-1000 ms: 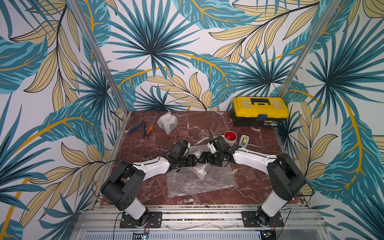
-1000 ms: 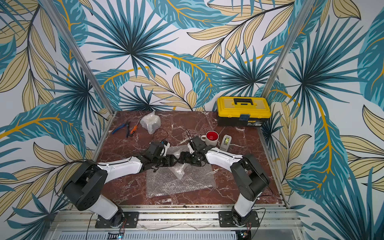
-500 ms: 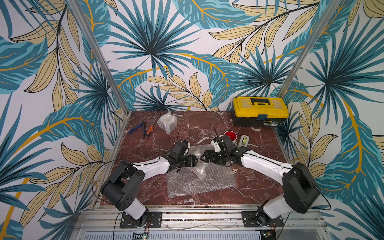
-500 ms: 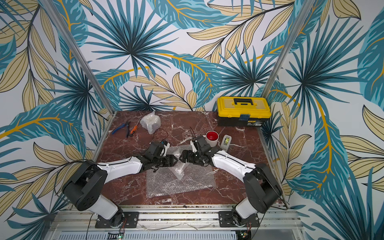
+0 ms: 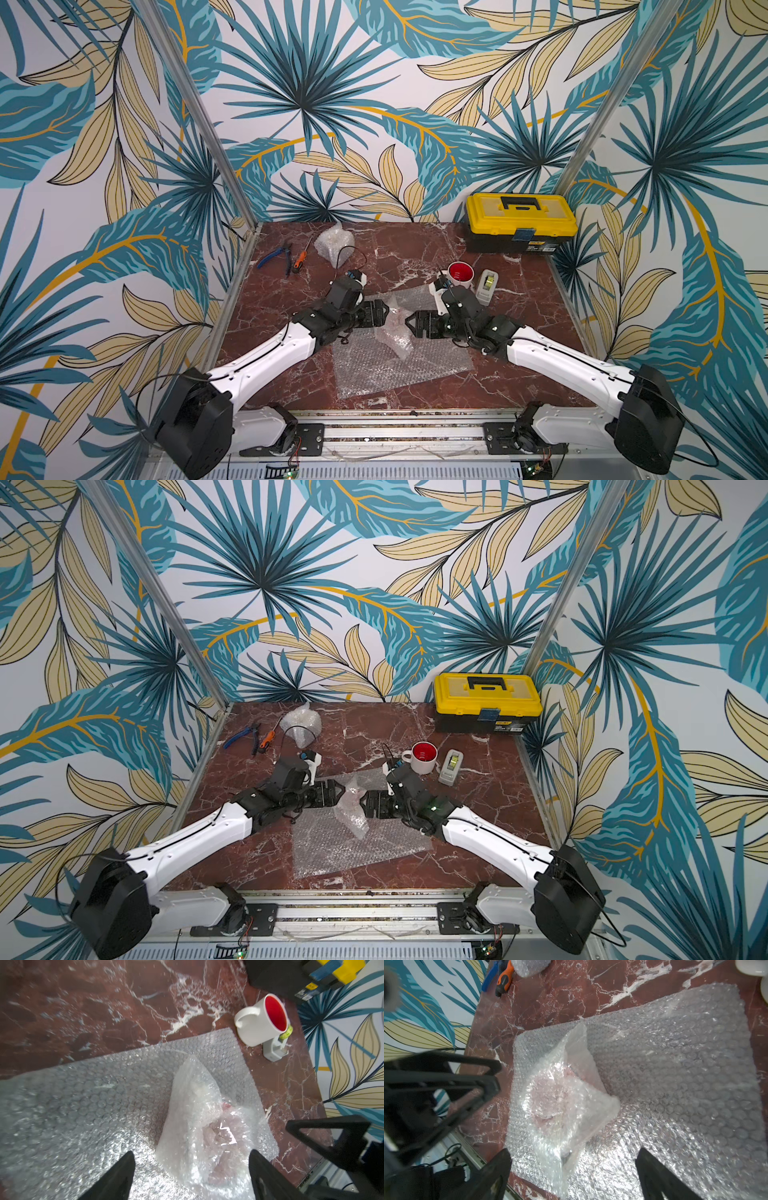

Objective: Wrap mugs in bubble wrap
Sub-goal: Pick up the bubble wrap from the bubble wrap.

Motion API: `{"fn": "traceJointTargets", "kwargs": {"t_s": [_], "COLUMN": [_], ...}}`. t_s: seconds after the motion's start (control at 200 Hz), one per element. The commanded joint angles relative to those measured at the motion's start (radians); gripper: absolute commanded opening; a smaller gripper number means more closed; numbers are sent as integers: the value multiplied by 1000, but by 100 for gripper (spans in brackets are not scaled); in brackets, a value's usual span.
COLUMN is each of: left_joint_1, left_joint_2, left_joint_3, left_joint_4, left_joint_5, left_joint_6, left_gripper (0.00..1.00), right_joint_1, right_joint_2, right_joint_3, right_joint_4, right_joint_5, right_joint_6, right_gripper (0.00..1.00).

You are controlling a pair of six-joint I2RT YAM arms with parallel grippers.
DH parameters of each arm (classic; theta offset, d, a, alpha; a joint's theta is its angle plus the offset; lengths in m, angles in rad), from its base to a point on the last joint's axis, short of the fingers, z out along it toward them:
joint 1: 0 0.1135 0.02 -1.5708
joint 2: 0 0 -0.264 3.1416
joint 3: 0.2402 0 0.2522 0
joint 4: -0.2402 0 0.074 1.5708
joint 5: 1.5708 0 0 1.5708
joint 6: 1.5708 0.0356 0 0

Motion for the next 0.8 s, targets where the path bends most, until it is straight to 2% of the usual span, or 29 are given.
{"fn": "traceJointTargets", "kwargs": {"t_s": [0.0,0.13,0.23,0.35,0.461,0.556,0.656,0.796], "left_joint_1": [-3,15,80,206,315,381,417,432], "left_joint_2": [-106,-218,-298,-383,-436,-467,-482,-490], "left_joint_3": [-44,-108,-175,-240,-306,-350,-367,-375], "left_joint_4": [-104,-126,-88,-22,97,169,184,186], "left_joint_5": [-71,-106,-75,78,243,343,377,396], "left_joint_6": [-13,-57,-96,-140,-199,-246,-260,-262], "left_gripper": [88,92,95,100,100,100,100,100], "right_joint_1": [96,185,230,256,258,258,258,257], "right_joint_2": [-3,64,138,234,304,353,393,414], "right_joint_3": [9,48,91,140,168,190,209,220], "right_joint_4": [-93,-139,-165,-169,-156,-155,-156,-147], "right_joint_5": [125,197,240,272,289,295,314,338], "right_joint_6": [-70,-94,-94,-89,-89,-85,-76,-66], "right_gripper": [94,92,90,87,85,82,75,55]}}
